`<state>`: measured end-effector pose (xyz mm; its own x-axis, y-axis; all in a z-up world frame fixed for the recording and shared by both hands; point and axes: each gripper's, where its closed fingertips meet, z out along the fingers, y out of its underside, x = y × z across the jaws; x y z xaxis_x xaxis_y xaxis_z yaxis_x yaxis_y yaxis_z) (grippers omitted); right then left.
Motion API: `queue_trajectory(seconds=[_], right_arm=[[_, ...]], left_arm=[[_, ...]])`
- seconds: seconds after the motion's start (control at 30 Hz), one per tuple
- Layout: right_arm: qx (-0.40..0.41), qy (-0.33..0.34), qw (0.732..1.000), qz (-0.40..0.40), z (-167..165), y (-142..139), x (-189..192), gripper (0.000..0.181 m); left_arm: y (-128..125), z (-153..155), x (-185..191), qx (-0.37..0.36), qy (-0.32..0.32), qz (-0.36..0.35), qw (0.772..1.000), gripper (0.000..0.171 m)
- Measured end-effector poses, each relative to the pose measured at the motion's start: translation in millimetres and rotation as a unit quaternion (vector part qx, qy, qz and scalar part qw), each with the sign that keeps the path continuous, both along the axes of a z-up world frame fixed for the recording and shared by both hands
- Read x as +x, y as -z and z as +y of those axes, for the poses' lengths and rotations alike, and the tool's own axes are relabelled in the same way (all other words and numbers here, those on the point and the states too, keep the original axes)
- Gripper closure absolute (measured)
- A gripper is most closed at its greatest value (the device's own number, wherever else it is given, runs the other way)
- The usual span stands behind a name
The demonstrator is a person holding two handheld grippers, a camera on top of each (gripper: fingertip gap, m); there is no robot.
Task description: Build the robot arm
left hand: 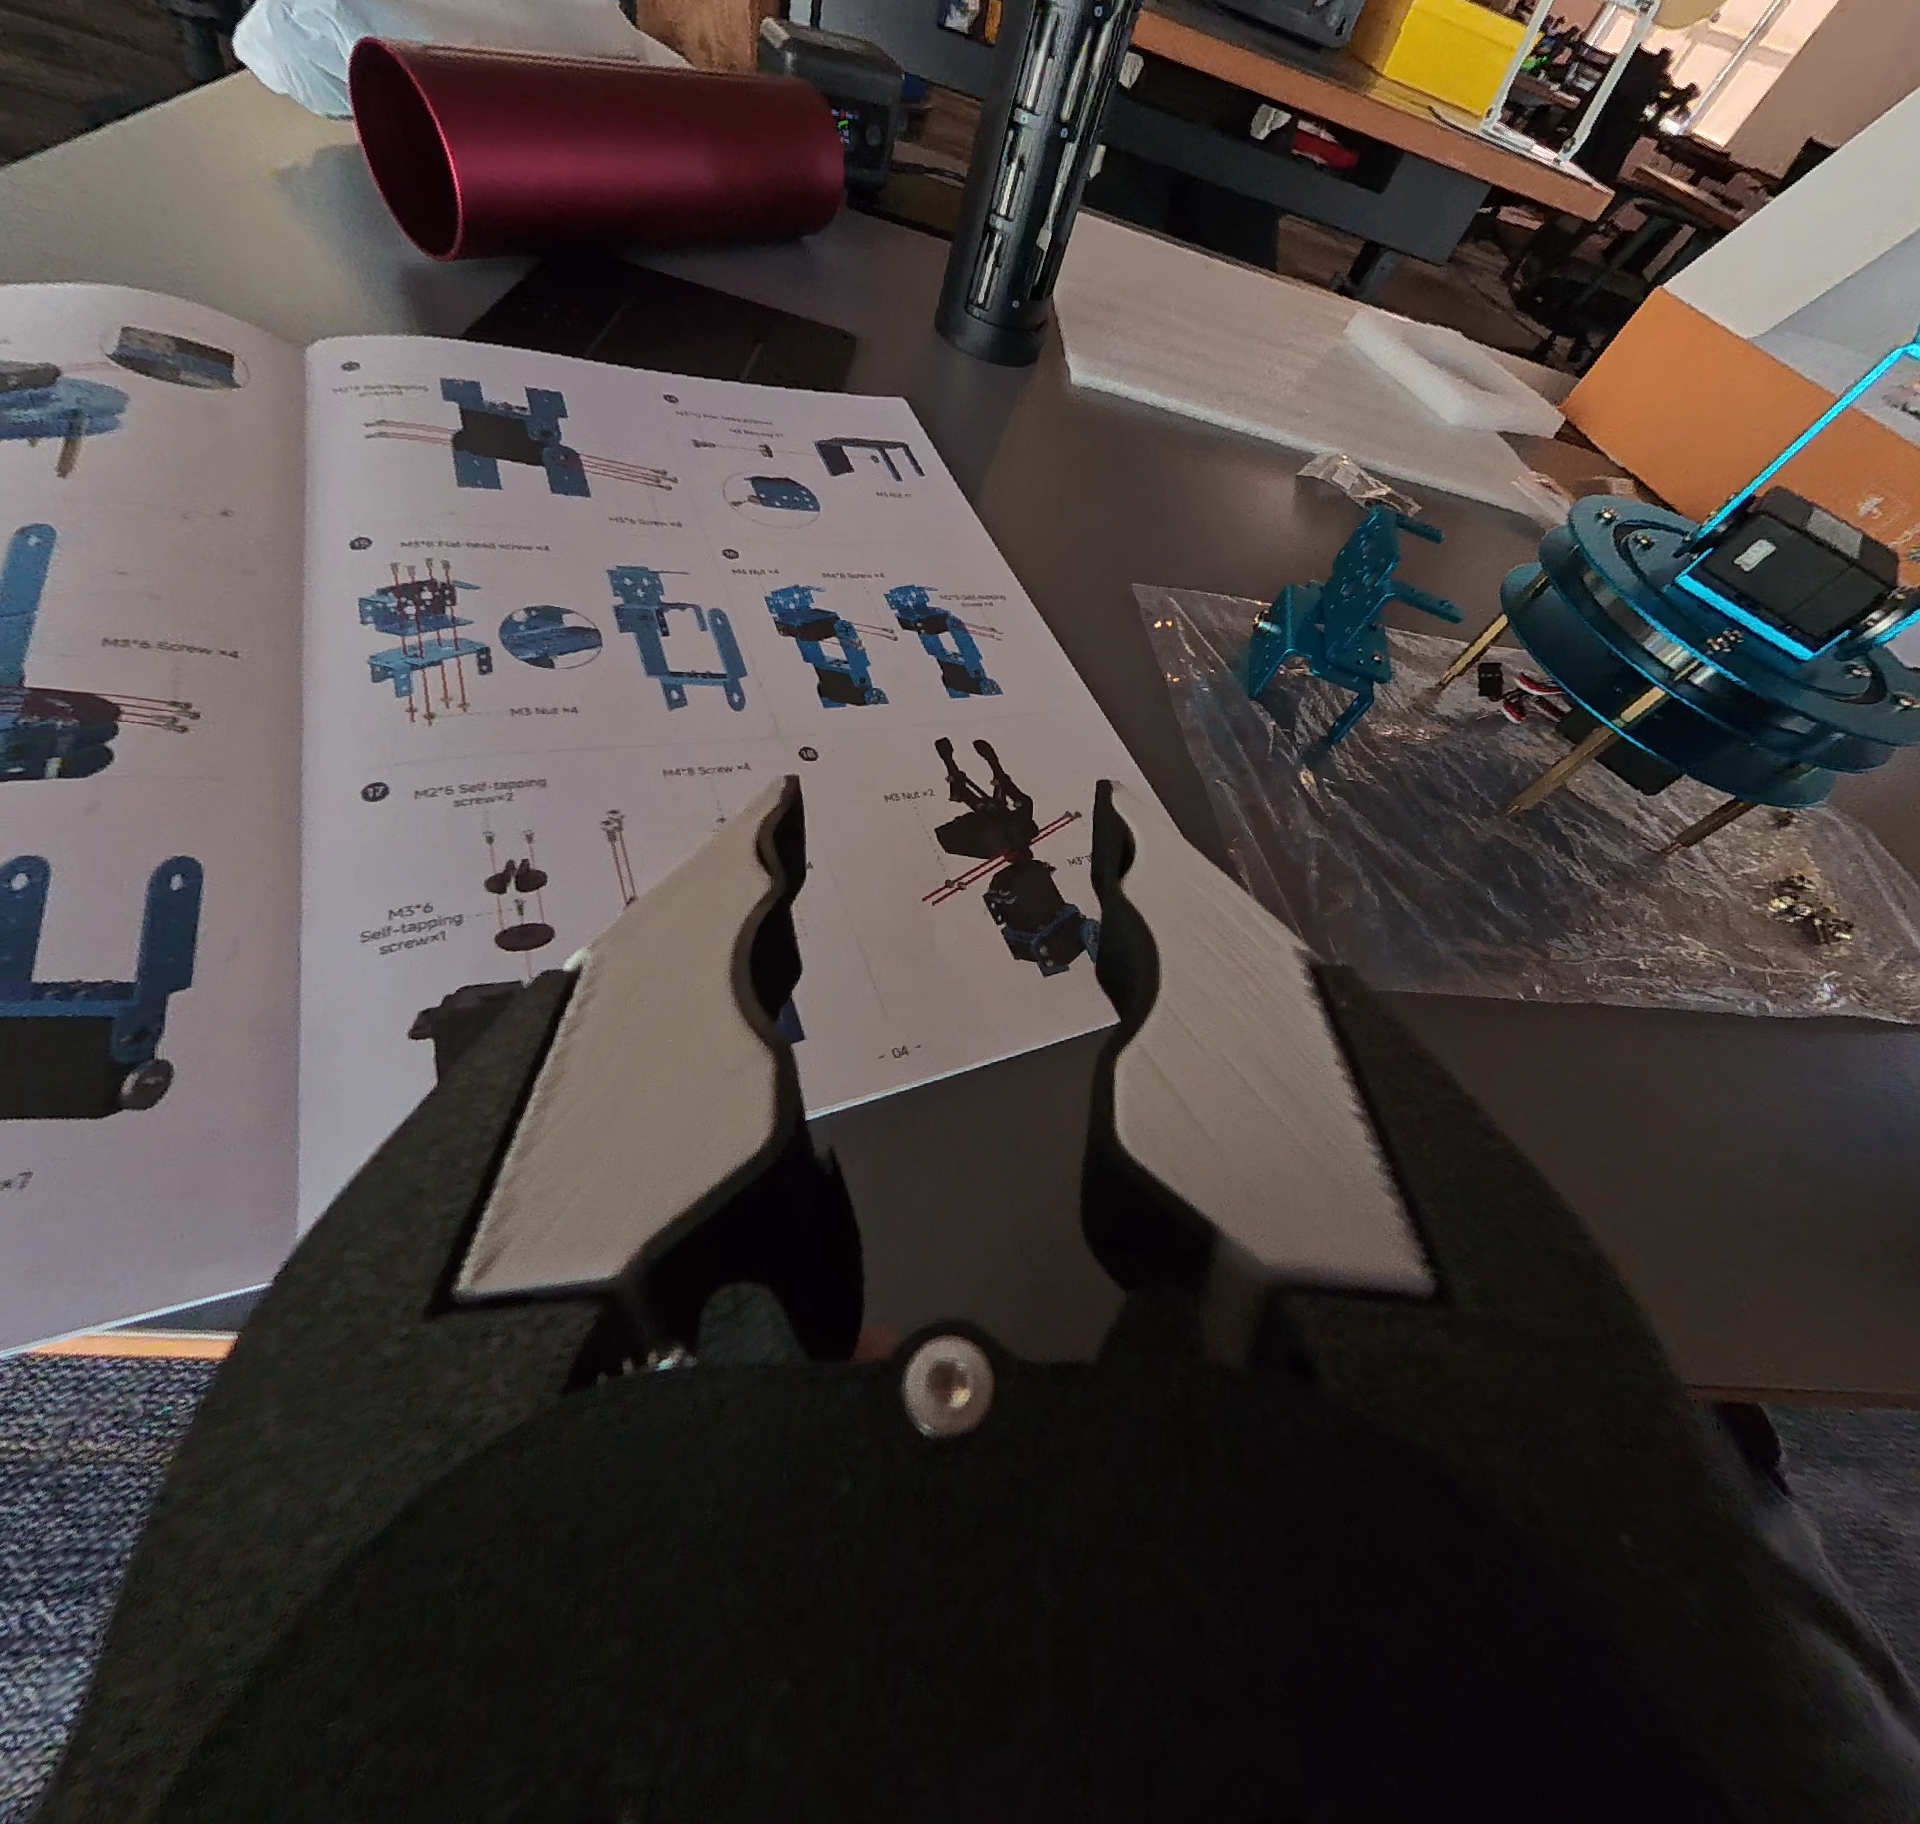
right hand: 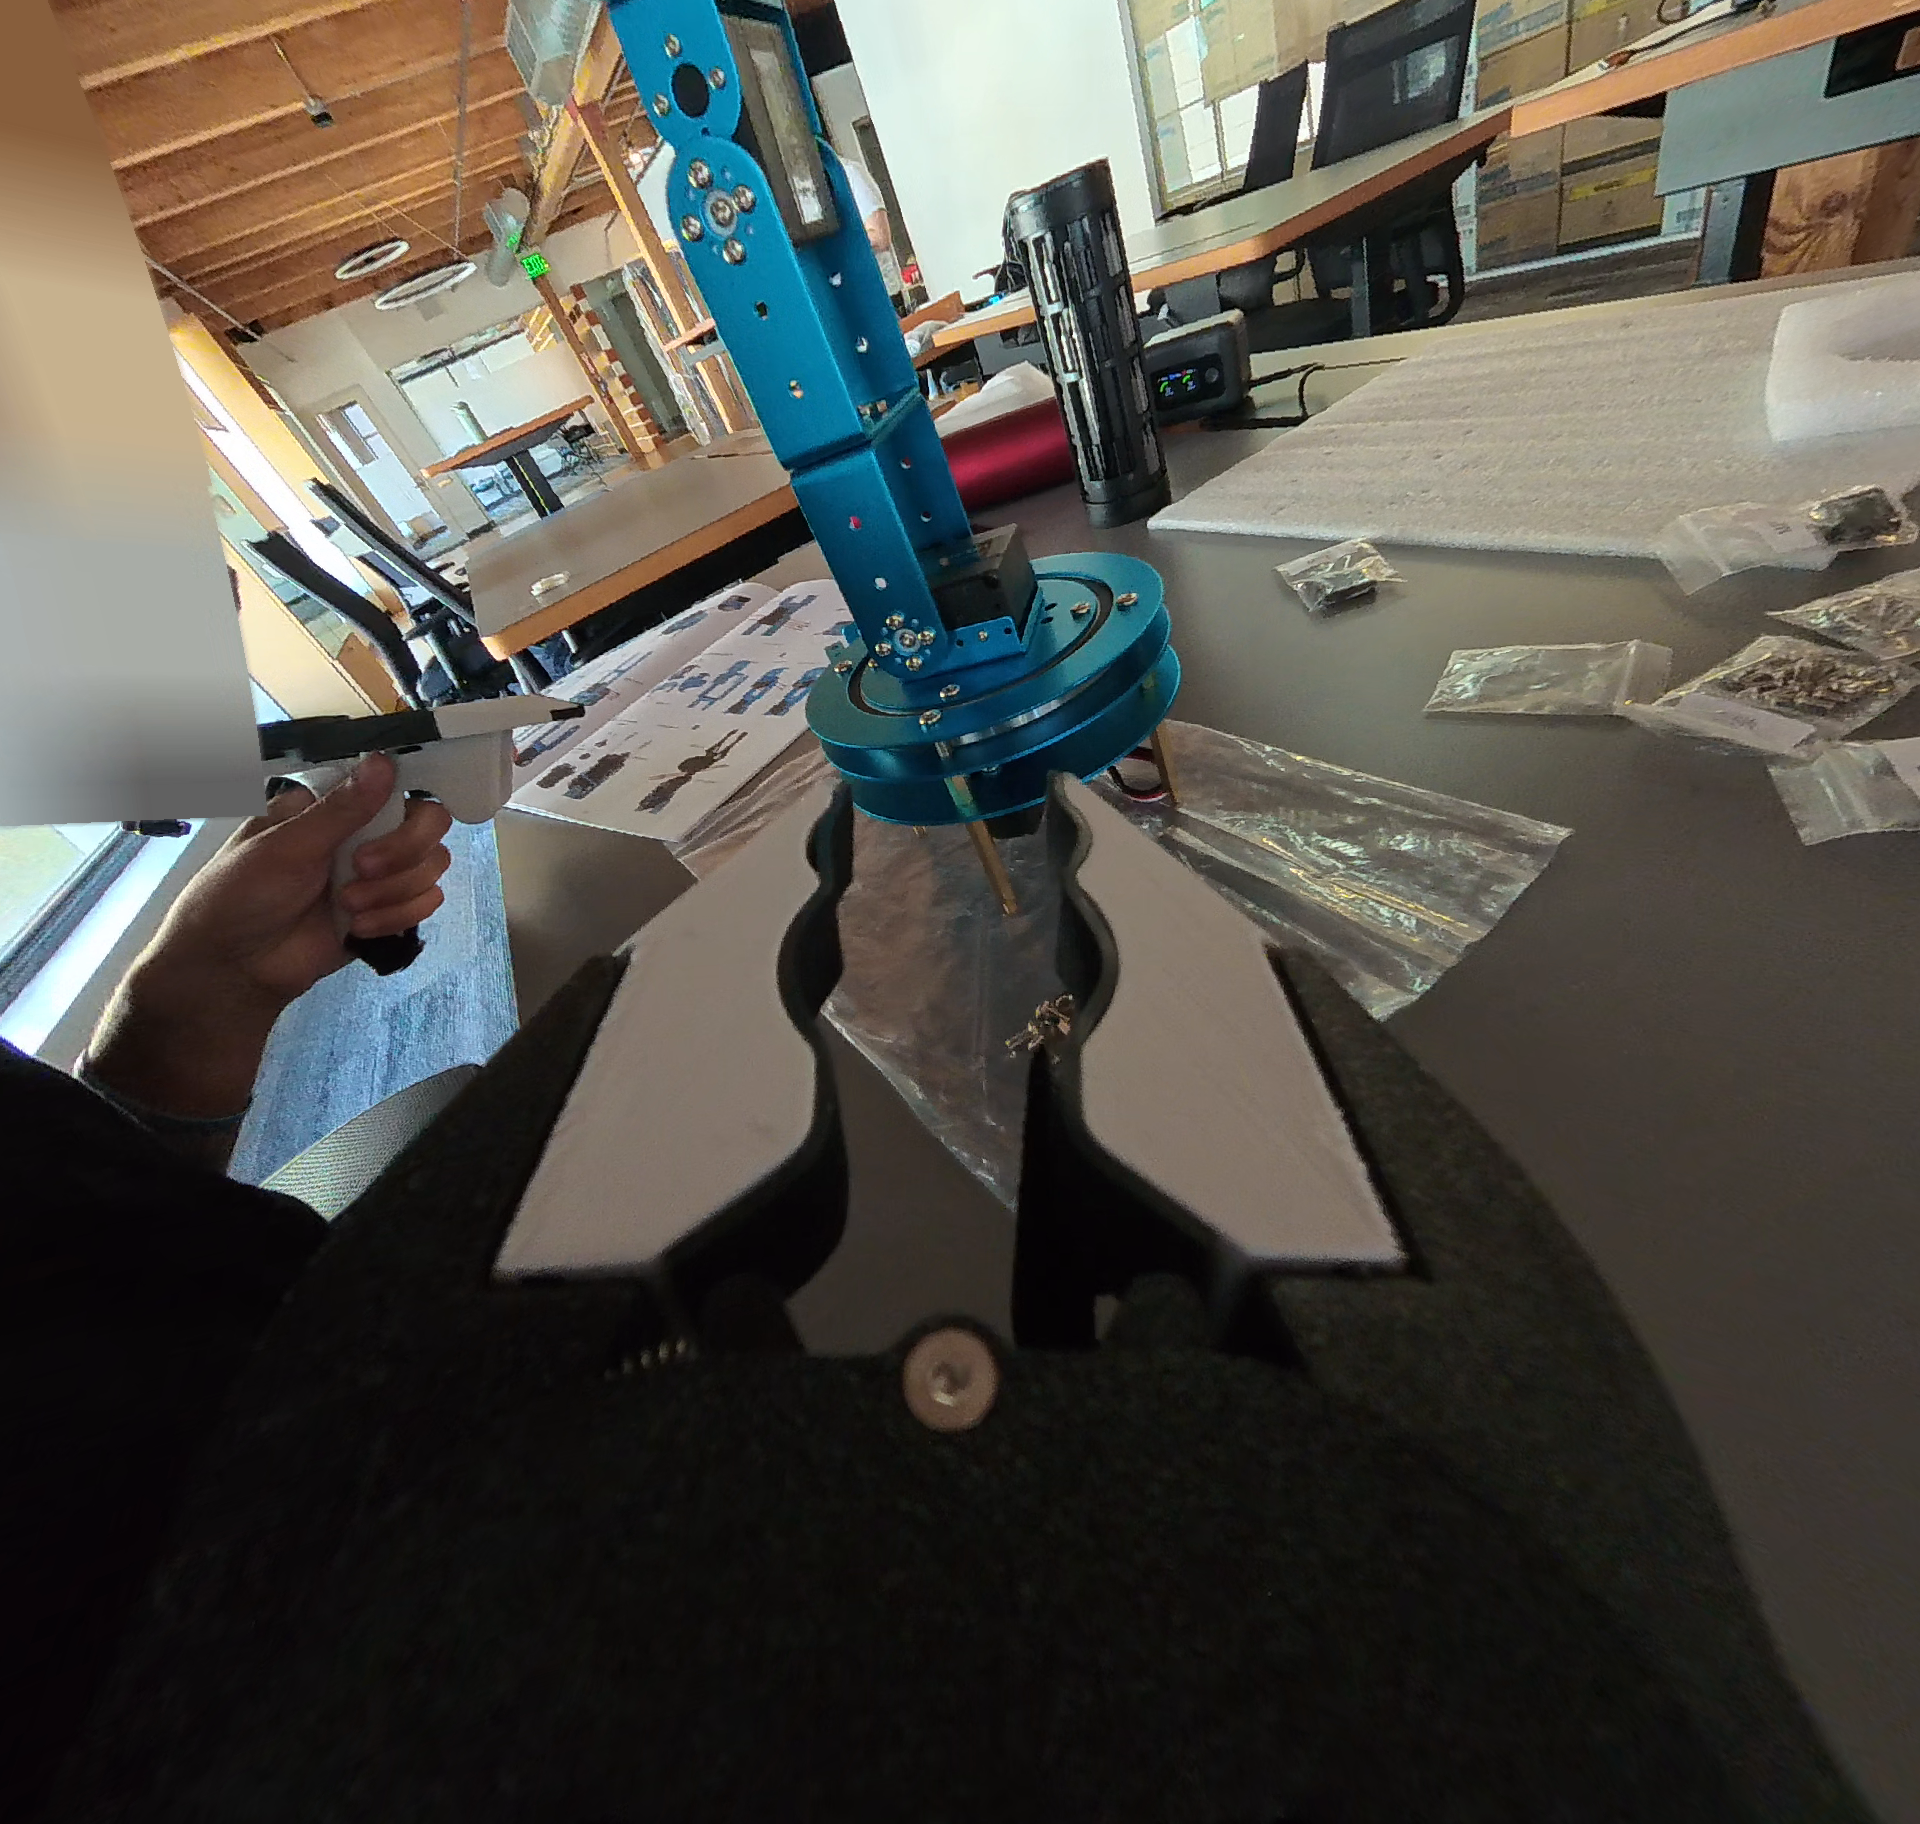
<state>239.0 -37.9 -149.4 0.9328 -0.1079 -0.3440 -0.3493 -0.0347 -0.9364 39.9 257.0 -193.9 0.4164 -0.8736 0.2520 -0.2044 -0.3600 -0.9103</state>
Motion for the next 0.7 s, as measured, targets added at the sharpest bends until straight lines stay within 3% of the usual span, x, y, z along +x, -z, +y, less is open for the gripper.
queue_trajectory(seconds=[0.7], right_arm=[[0.002,-0.001,1.000,0.012,-1,0,1,0.147]], left_arm=[[13,17,-7,0.007,-0.020,0.013,1.000,0.120]])
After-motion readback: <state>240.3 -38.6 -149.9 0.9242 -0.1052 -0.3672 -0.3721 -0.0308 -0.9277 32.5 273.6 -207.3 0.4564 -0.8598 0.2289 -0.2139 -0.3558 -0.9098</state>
